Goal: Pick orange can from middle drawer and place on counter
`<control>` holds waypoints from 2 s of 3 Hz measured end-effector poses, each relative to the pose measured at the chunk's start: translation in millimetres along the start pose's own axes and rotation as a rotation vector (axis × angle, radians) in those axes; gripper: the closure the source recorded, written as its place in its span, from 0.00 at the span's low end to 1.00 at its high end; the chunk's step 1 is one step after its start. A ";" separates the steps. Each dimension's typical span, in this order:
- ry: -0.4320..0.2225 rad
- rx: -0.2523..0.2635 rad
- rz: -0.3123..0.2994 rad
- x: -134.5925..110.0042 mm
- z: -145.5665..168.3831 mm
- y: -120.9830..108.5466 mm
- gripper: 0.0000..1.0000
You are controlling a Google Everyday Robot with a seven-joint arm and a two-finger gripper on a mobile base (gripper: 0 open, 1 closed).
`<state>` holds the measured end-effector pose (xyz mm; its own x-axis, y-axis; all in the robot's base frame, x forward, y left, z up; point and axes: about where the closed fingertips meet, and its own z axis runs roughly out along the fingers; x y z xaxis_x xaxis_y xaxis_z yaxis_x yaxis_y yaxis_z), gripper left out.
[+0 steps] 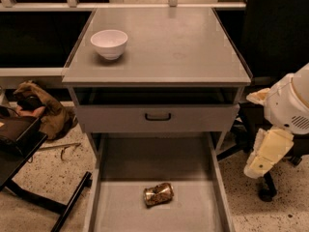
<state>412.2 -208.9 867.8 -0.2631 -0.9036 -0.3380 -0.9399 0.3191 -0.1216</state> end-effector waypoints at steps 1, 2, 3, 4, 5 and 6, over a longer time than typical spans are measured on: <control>0.000 0.000 0.000 0.0 0.0 0.0 0.00; -0.027 -0.007 -0.005 -1.3 19.9 2.1 0.00; -0.036 -0.033 -0.028 -8.9 83.6 12.5 0.00; -0.029 -0.059 -0.056 -17.0 163.6 31.8 0.00; -0.064 -0.087 -0.067 -34.9 232.2 46.0 0.00; -0.064 -0.087 -0.067 -34.9 232.2 46.0 0.00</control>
Offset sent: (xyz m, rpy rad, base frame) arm 0.0084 0.0184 -0.0505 0.0720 -0.0017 0.0262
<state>428.7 -96.3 657.3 -0.1875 -0.9012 -0.3906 -0.9709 0.2303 -0.0653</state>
